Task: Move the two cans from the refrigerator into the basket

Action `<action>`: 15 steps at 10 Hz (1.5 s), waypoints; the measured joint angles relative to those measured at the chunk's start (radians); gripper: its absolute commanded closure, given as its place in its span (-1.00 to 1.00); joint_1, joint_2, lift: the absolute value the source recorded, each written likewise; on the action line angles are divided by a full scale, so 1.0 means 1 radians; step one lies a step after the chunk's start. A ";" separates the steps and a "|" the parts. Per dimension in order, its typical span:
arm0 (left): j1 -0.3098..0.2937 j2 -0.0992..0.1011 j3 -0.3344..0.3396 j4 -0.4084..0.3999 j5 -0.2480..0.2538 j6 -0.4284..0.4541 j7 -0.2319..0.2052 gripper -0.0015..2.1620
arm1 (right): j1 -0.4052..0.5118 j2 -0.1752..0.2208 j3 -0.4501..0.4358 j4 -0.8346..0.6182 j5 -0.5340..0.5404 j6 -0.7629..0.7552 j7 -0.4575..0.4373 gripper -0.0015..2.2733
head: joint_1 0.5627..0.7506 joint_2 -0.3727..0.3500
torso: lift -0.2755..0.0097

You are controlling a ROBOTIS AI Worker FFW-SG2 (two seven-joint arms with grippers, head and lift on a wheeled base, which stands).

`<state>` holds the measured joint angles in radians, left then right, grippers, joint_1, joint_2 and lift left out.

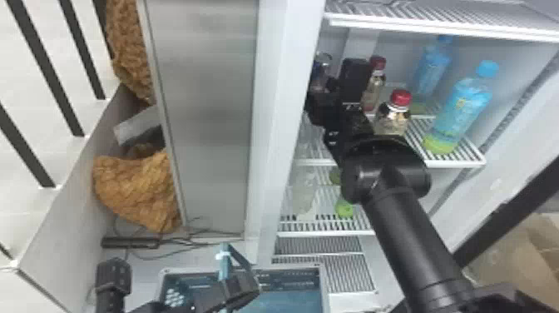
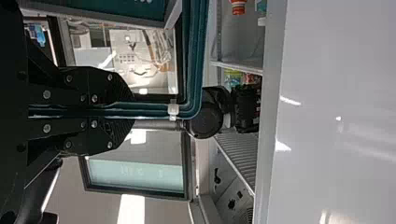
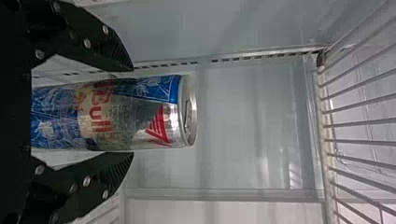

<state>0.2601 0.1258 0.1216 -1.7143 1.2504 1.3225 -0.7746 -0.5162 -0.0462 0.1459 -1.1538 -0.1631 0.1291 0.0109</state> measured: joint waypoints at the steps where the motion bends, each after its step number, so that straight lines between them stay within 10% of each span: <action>1: 0.000 0.000 0.000 0.000 0.000 0.000 0.000 0.10 | -0.007 -0.002 0.011 0.006 0.005 0.006 -0.002 0.12 | 0.41 -0.37 | 0.72; 15: 0.010 -0.005 0.002 0.000 0.001 -0.001 0.000 0.10 | 0.331 -0.060 0.034 -0.578 -0.016 0.218 -0.069 0.12 | 0.41 -0.37 | 0.72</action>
<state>0.2702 0.1212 0.1237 -1.7143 1.2516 1.3213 -0.7746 -0.1849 -0.1058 0.1797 -1.7323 -0.1787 0.3473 -0.0576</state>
